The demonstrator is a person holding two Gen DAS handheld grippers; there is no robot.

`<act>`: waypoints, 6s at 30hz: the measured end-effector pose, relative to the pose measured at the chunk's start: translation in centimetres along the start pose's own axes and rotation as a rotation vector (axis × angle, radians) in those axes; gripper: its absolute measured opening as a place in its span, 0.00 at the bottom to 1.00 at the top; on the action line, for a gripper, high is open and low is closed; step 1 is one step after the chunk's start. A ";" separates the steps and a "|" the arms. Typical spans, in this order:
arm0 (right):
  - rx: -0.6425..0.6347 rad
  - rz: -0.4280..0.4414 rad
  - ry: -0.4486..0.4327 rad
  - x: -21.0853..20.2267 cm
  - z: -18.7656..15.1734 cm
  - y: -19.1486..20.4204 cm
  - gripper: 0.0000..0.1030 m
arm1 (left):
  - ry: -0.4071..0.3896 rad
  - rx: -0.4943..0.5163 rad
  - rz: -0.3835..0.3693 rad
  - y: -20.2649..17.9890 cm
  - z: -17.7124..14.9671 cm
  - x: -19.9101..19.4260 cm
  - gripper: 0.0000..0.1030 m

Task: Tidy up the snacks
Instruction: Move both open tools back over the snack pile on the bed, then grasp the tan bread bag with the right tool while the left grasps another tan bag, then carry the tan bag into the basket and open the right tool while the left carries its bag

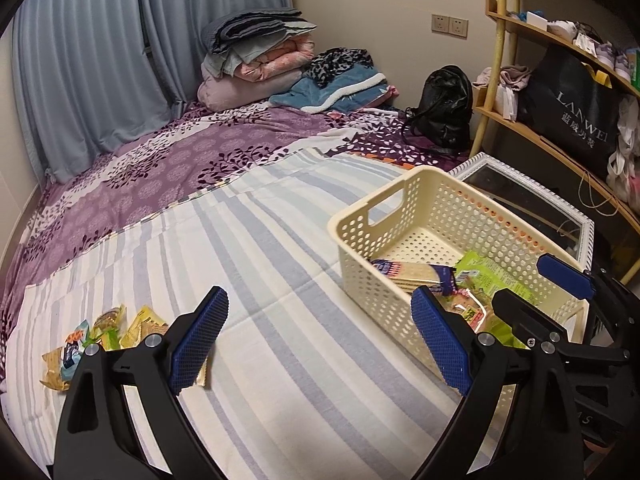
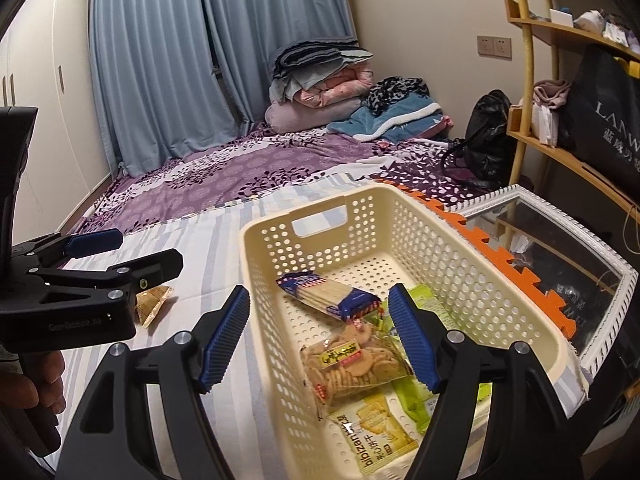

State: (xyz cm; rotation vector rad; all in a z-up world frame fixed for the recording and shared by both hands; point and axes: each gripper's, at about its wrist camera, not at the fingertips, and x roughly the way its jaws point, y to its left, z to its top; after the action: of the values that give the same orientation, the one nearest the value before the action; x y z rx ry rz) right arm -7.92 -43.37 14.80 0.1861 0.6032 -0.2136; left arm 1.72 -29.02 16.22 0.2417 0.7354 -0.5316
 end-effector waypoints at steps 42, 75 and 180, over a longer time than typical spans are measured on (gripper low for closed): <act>-0.306 0.130 0.241 9.4 -2.0 17.7 0.81 | 0.115 -0.322 0.204 19.0 -8.5 -0.4 0.91; -0.311 0.265 0.315 16.4 -2.3 24.0 0.86 | 0.201 -0.612 0.356 32.3 -15.4 0.5 0.91; -0.142 0.283 0.065 4.7 1.6 11.4 0.52 | 0.002 -0.350 0.148 21.5 -7.4 -4.7 0.48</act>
State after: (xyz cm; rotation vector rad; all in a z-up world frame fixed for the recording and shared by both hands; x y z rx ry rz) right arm -0.42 -33.45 14.69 0.1396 0.6463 0.1086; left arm 6.19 -6.35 14.67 -0.0300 0.7921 -0.2557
